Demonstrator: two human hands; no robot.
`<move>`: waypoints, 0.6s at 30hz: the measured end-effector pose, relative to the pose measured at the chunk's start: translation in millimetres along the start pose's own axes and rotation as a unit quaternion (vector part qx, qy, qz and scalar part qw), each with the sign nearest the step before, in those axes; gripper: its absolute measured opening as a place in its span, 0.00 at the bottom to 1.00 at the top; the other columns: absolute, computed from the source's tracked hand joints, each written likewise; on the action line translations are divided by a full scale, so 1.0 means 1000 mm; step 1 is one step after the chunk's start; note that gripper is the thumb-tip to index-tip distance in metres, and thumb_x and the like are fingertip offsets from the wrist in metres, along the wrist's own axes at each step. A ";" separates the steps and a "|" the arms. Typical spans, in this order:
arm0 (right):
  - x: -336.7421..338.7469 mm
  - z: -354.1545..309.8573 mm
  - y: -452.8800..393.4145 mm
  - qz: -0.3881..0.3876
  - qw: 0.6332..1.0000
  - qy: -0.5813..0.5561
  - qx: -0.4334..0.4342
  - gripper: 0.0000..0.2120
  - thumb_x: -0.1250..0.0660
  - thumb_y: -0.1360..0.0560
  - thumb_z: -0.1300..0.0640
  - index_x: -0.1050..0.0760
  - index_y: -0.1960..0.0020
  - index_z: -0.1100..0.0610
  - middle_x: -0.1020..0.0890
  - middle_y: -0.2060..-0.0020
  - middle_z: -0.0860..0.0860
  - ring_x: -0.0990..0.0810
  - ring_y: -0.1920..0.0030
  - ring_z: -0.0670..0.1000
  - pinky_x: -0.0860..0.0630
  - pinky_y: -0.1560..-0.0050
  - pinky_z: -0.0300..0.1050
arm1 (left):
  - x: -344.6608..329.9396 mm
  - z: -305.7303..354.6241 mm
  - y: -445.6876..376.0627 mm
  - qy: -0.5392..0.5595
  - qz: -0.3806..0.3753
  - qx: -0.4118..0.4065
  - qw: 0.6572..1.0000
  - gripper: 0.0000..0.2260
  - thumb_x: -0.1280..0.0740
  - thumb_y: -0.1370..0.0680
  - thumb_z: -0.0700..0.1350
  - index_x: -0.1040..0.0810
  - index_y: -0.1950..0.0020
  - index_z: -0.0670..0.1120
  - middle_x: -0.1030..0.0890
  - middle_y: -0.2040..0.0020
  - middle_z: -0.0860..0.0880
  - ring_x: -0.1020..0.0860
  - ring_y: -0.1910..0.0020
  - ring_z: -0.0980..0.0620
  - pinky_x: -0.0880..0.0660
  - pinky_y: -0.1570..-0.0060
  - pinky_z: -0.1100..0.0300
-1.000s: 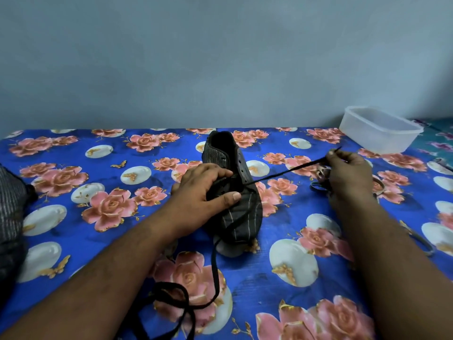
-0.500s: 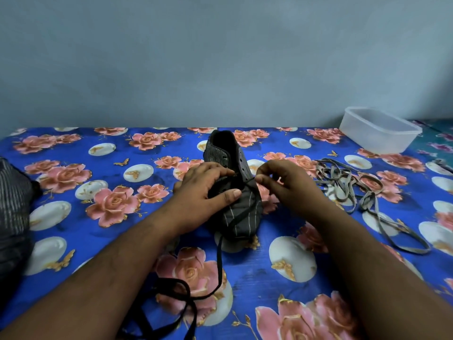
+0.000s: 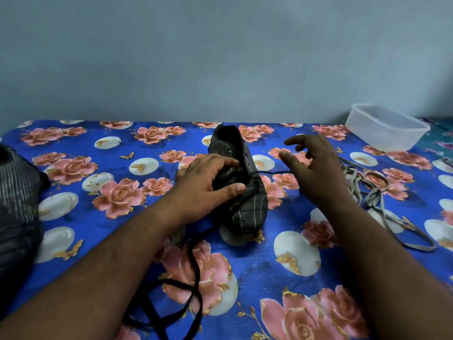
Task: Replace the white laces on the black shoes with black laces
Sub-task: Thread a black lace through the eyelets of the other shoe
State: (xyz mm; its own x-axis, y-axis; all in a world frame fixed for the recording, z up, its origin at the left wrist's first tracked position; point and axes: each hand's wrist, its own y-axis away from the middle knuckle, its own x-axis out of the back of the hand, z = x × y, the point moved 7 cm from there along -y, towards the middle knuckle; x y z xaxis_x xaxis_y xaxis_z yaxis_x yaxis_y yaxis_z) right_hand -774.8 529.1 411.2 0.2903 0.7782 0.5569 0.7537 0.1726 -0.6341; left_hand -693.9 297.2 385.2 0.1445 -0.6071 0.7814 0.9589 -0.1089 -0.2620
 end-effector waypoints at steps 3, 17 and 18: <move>-0.017 -0.036 0.011 -0.094 0.991 -0.052 0.085 0.11 0.31 0.23 0.43 0.20 0.45 0.47 0.24 0.56 0.39 0.28 0.51 0.37 0.34 0.49 0.35 | 0.014 0.005 0.001 0.045 0.008 -0.009 0.999 0.20 0.32 0.27 0.70 0.28 0.54 0.54 0.25 0.57 0.58 0.27 0.57 0.58 0.29 0.53 0.54; -0.044 -0.083 0.037 -0.253 0.940 -0.135 0.186 0.15 0.28 0.27 0.39 0.17 0.46 0.48 0.22 0.55 0.49 0.24 0.51 0.49 0.27 0.51 0.44 | 0.032 0.023 0.022 0.236 -0.185 0.026 0.954 0.08 0.29 0.22 0.38 0.19 0.61 0.43 0.23 0.69 0.57 0.27 0.69 0.63 0.32 0.64 0.70; -0.045 -0.084 0.037 -0.250 0.939 -0.147 0.184 0.13 0.28 0.25 0.42 0.17 0.50 0.51 0.22 0.56 0.50 0.24 0.52 0.49 0.27 0.52 0.45 | 0.040 0.025 0.020 0.284 -0.130 0.019 0.950 0.07 0.31 0.22 0.36 0.20 0.60 0.42 0.22 0.69 0.58 0.26 0.69 0.64 0.31 0.64 0.73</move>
State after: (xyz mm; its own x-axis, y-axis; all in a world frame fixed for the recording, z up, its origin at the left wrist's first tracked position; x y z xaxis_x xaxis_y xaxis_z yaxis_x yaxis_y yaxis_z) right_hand -710.1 449.8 407.6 -0.2621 0.6682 0.6962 0.4827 0.7155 -0.5050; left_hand -663.2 290.6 425.7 -0.2428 -0.8915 0.3825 0.9539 -0.2911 -0.0729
